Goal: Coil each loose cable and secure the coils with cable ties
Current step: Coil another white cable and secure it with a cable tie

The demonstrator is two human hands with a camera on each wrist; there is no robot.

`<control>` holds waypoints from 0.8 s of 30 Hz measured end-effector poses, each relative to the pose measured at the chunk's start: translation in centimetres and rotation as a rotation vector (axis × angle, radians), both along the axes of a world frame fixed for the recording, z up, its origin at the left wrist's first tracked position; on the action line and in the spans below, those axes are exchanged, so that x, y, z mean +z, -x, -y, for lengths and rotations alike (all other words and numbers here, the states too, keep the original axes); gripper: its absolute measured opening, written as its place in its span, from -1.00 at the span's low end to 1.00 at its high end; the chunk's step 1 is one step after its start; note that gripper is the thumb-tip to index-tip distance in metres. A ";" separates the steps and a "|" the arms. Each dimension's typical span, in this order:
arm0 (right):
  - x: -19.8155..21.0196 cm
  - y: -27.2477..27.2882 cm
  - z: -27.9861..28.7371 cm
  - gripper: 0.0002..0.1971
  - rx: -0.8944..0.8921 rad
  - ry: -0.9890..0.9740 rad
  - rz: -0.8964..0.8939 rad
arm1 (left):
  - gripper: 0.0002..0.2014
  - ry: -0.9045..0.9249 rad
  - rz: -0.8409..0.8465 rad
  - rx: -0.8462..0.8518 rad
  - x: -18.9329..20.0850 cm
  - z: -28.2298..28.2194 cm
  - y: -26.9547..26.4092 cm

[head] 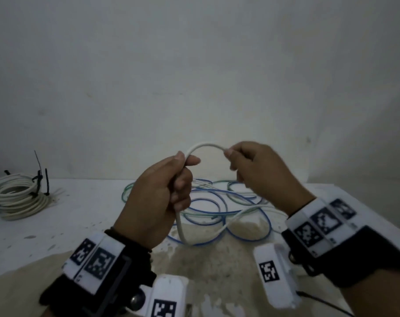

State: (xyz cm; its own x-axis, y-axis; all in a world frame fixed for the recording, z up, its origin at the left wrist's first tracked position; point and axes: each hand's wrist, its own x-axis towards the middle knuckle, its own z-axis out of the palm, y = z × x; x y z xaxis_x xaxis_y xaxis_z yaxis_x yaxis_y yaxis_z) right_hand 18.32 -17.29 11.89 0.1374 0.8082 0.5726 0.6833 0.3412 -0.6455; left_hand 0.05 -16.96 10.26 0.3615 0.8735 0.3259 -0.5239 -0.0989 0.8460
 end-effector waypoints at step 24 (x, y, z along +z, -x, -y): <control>-4.7 4.8 1.3 -0.83 0.196 -0.243 0.276 | -0.81 0.249 0.144 0.029 -1.4 -1.7 3.9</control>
State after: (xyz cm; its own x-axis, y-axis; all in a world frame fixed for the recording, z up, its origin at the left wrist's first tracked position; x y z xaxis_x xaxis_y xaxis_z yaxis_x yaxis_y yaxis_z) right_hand 13.47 -18.59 7.22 -0.1908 0.6405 0.7439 0.7267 0.6016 -0.3316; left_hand -3.86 -15.21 8.84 0.3003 0.9425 0.1467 -0.6407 0.0854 0.7630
